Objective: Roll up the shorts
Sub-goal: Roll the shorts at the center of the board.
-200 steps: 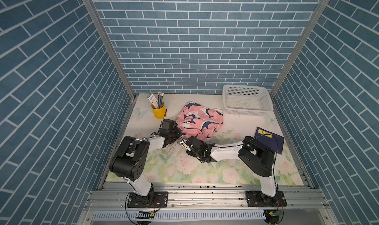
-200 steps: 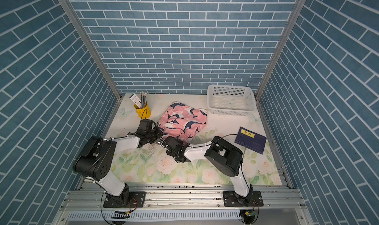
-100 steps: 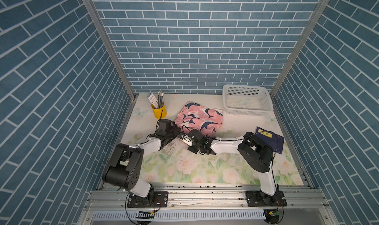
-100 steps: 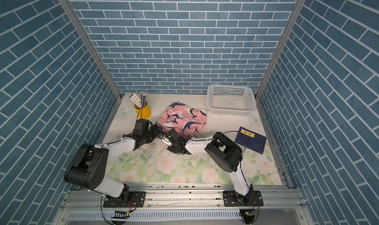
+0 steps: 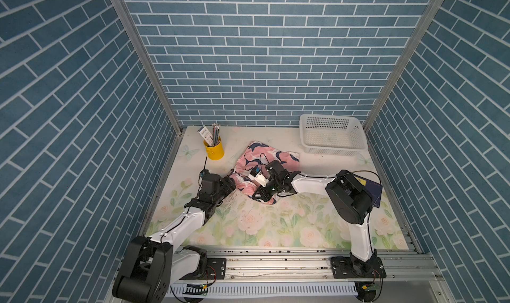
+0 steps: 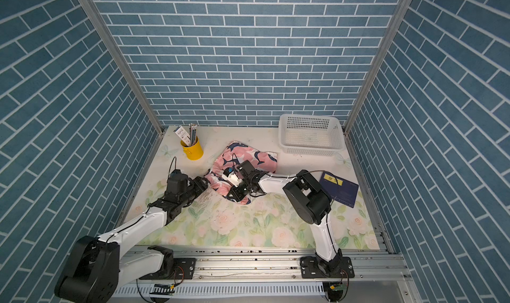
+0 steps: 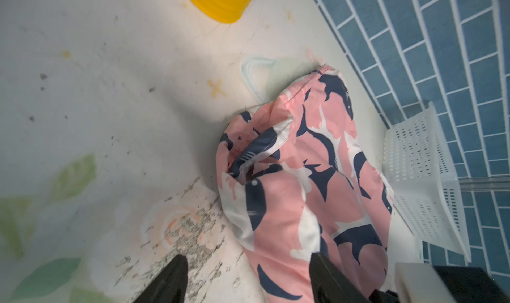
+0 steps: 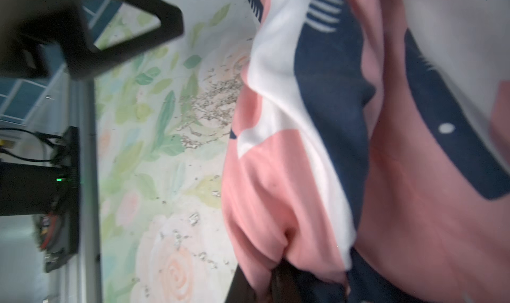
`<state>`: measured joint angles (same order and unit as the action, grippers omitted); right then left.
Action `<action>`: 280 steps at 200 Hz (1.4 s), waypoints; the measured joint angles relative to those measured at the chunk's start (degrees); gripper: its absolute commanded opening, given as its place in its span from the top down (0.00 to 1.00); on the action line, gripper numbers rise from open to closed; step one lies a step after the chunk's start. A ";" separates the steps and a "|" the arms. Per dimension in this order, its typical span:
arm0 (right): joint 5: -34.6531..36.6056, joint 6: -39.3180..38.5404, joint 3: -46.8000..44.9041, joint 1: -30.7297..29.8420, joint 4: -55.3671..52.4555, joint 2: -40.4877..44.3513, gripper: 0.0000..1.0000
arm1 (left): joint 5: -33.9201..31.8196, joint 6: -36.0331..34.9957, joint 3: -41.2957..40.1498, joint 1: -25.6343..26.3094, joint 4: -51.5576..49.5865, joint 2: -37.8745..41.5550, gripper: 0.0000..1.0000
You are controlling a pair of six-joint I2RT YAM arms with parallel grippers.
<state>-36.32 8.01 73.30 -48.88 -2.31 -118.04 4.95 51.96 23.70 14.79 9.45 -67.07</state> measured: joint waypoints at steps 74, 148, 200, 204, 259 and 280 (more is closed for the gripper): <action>-19.52 20.57 -4.96 5.29 14.95 -3.37 1.00 | 3.28 0.59 -1.90 1.51 16.96 -11.28 0.25; -24.15 30.71 -8.33 7.58 26.38 -5.33 1.00 | 5.20 1.70 1.09 2.56 28.02 -23.74 0.40; -23.04 29.81 -8.26 8.35 24.83 -5.44 0.80 | 6.01 2.69 5.14 2.99 27.15 -28.15 0.95; -22.73 28.96 -8.09 8.39 24.04 -5.35 0.77 | 6.19 2.45 5.51 3.02 26.67 -28.33 0.98; -9.38 18.08 -6.71 8.44 8.74 1.84 0.49 | 6.27 2.12 11.56 3.04 16.09 -28.39 1.00; 3.17 11.47 -6.27 6.86 1.86 7.56 0.47 | 6.27 1.64 14.14 3.04 11.43 -28.39 1.00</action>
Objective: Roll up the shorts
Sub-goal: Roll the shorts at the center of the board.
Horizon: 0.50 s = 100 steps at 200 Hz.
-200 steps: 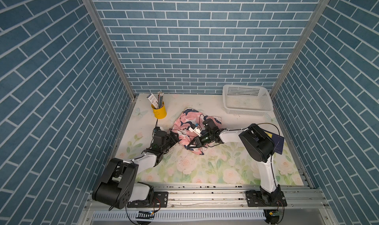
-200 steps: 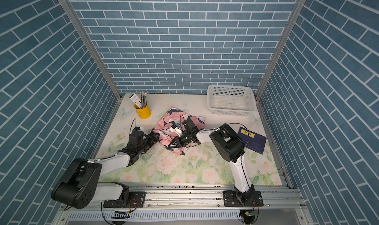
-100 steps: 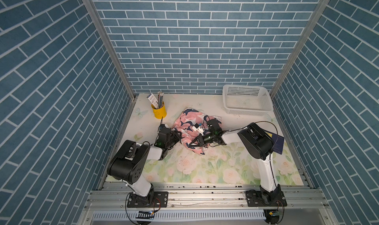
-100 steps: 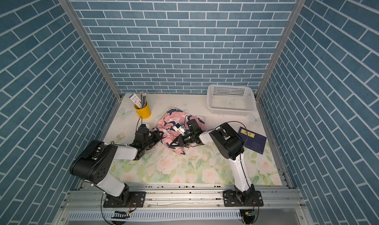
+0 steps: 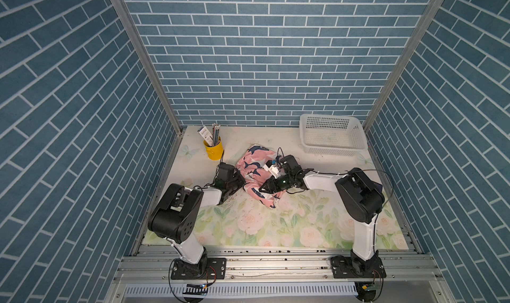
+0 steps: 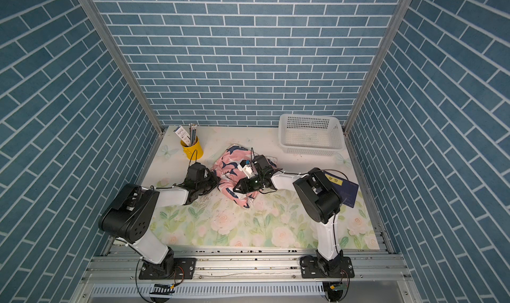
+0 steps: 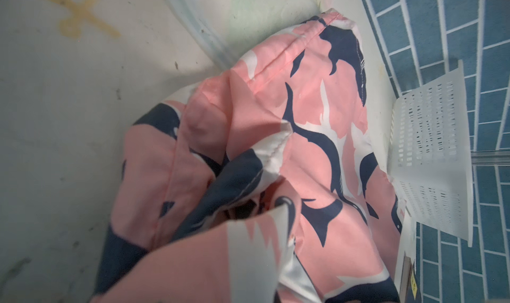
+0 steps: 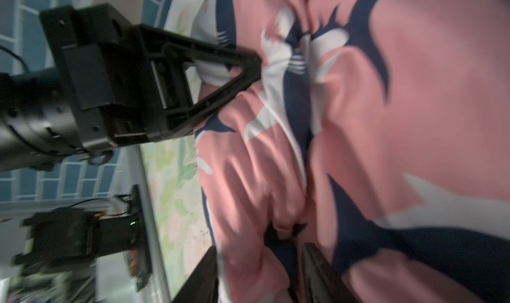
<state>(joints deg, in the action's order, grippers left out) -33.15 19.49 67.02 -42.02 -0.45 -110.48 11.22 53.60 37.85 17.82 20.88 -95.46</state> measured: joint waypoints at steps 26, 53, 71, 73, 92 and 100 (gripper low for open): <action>18.05 -8.79 0.15 -6.08 -3.89 5.66 0.45 | 0.02 -0.42 1.64 0.00 -3.63 0.00 1.00; 32.70 -16.98 -0.17 -15.72 -3.52 6.84 0.44 | 0.02 -0.55 2.91 0.07 -6.27 0.00 1.00; 39.10 -21.22 -0.92 -20.02 -2.93 6.82 0.42 | 0.02 -0.57 3.50 0.11 -7.52 -0.02 1.00; 39.39 -21.40 -0.94 -20.13 -2.91 6.82 0.42 | 0.02 -0.59 3.54 0.11 -7.63 -0.02 1.00; 44.83 -24.96 -0.96 -22.08 -1.22 5.92 0.41 | 0.02 -0.61 3.91 0.15 -8.59 -0.02 1.00; 46.66 -26.05 -0.61 -22.38 -0.83 5.09 0.41 | 0.02 -0.63 4.09 0.17 -8.85 -0.02 1.00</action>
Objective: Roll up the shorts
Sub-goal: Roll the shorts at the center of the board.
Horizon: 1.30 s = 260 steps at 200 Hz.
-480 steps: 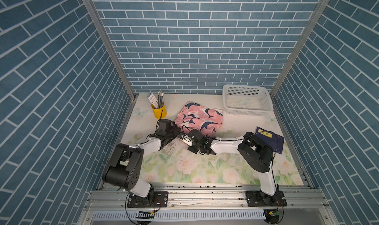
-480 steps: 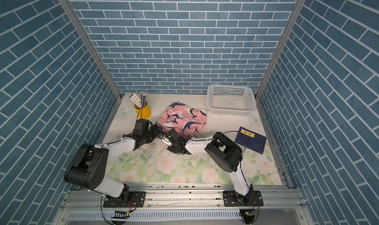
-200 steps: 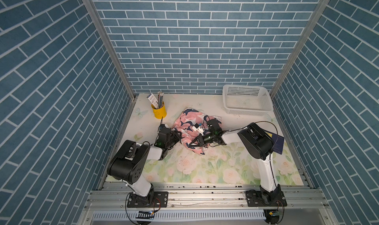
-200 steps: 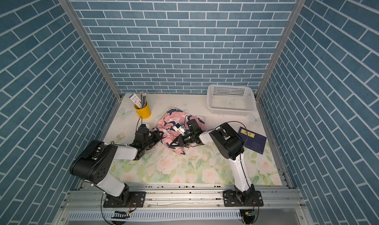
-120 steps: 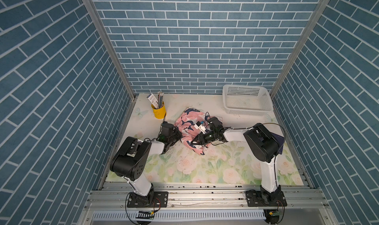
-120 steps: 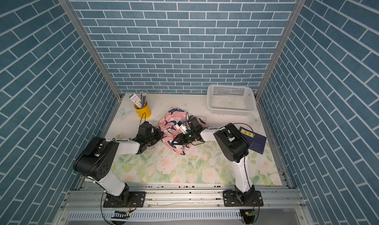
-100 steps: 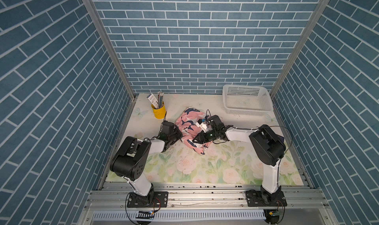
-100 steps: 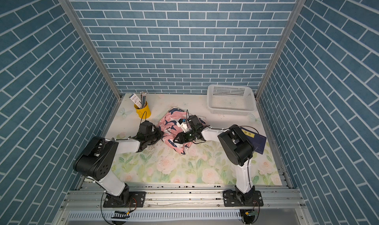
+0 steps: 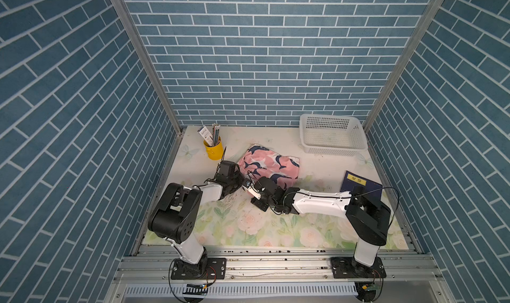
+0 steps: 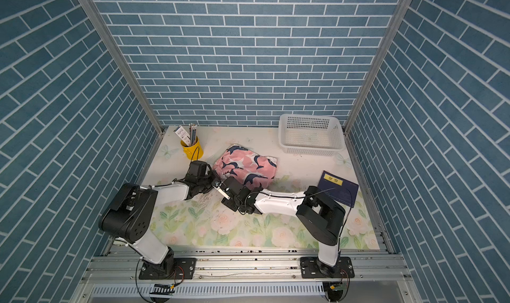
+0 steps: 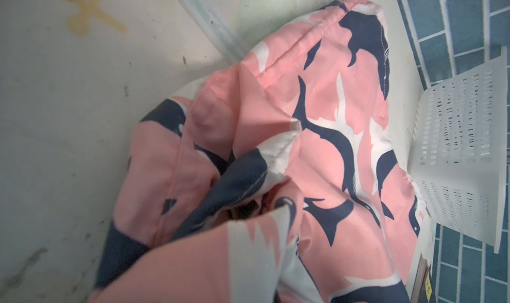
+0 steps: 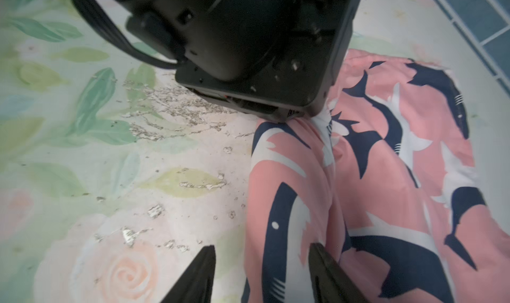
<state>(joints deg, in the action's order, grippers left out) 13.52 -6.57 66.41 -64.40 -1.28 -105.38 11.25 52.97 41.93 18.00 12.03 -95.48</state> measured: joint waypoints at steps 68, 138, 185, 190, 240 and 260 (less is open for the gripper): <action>6.86 -5.20 2.82 -0.13 2.58 -8.70 0.82 | 0.15 -0.02 0.46 0.02 -1.11 0.02 1.00; -7.67 -3.82 4.85 4.31 0.44 -9.07 1.00 | -1.05 -0.44 -0.48 0.04 -1.18 2.40 0.35; -31.21 6.64 4.85 12.83 2.01 -8.98 1.00 | -4.74 -1.44 -6.32 -0.46 -1.97 14.91 0.30; -33.05 7.67 4.76 13.68 2.01 -8.98 1.00 | -5.07 -1.64 -6.78 -0.46 -2.03 16.68 0.30; -47.32 17.70 4.76 17.77 3.65 -10.69 1.00 | -7.17 -3.04 -11.19 -0.48 -1.88 25.81 0.29; -52.61 22.34 4.76 19.10 5.57 -12.59 1.00 | -6.71 -3.08 -11.98 -0.48 -1.42 24.30 0.29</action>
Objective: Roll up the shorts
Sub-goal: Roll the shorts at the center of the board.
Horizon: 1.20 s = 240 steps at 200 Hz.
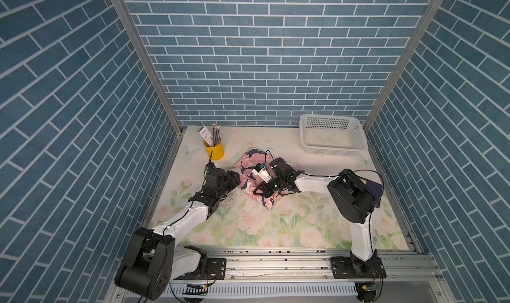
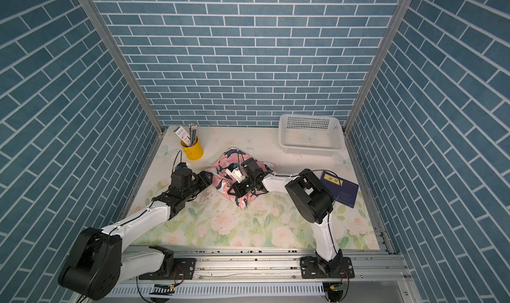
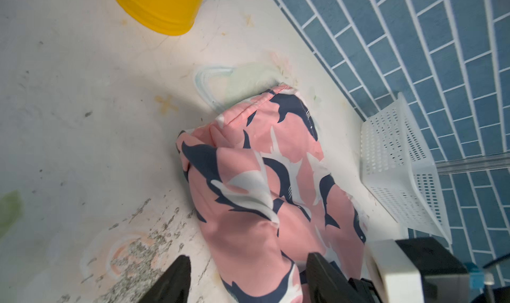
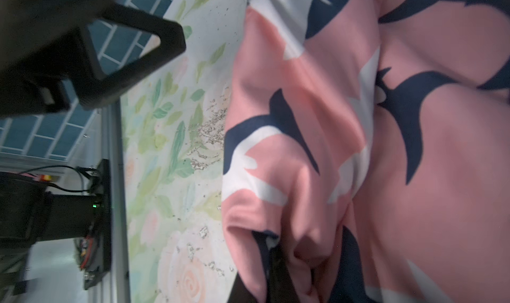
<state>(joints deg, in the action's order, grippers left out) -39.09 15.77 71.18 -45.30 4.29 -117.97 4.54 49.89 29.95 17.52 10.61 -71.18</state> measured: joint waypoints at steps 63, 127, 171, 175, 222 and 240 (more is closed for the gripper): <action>-9.55 11.32 -2.71 3.74 7.93 -2.29 1.00 | 3.96 0.66 -1.07 -0.02 11.63 -12.96 0.28; -11.63 14.12 -3.45 4.79 10.36 -3.28 1.00 | 6.86 1.31 0.04 -0.02 23.67 -22.53 0.32; -12.68 14.58 -3.45 5.35 11.19 -4.09 1.00 | 7.82 2.16 2.51 0.02 27.19 -28.02 0.67; -12.70 14.67 -3.45 5.38 11.19 -4.11 1.00 | 8.02 2.16 2.58 0.02 27.39 -28.30 0.72; -10.38 12.81 -2.82 5.84 8.11 -4.02 0.71 | 9.01 1.88 4.42 0.13 24.81 -28.33 1.00; -5.25 9.33 -2.32 5.75 3.39 -2.49 0.63 | 9.05 1.49 5.99 0.26 20.63 -27.30 1.00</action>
<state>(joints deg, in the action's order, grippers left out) -44.34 25.10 68.86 -39.55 7.68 -120.46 13.58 51.37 35.94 17.78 31.24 -98.48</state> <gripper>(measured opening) 0.327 0.095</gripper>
